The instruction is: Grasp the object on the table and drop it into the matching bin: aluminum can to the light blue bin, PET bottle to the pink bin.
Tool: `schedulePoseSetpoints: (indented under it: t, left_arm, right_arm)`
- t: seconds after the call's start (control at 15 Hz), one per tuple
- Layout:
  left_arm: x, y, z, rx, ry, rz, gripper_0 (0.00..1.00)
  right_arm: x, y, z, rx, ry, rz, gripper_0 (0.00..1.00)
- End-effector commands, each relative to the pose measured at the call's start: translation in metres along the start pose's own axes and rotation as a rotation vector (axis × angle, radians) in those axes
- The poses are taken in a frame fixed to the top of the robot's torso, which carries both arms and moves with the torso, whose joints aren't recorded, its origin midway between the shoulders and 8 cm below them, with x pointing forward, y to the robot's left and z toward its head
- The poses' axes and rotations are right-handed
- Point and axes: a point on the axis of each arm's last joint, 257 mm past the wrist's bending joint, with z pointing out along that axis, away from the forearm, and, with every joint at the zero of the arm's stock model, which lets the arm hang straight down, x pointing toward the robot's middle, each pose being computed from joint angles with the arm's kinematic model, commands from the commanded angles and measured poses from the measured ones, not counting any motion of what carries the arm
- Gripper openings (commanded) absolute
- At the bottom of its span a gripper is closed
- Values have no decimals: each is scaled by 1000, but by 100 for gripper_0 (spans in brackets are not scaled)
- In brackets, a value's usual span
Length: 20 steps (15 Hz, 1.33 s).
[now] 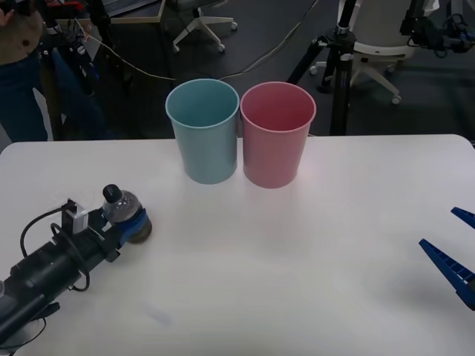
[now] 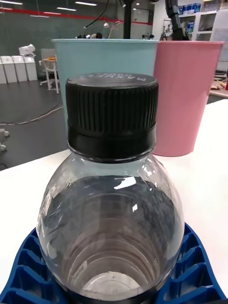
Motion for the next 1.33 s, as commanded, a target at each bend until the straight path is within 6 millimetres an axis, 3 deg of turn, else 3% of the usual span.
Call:
schedulePoseSetpoints:
  t: [0.07, 0.53, 0.87, 1.13, 1.33]
  left_arm:
    - [-8, -17, -13, 21, 1, -47, 0]
    - [-49, -38, -43, -14, 21, 7, 0]
    - [-85, -57, -38, 52, 2, -10, 0]
    - [-133, -71, -37, 118, 3, 61, 0]
    - [-157, -75, -35, 131, -9, 76, 0]
  right_arm:
    - [0, 0, 0, 0, 0, 0, 100]
    - [0, 0, 0, 0, 0, 0, 100]
    - [0, 0, 0, 0, 0, 0, 100]
    - [0, 0, 0, 0, 0, 0, 100]
    - [0, 0, 0, 0, 0, 0, 100]
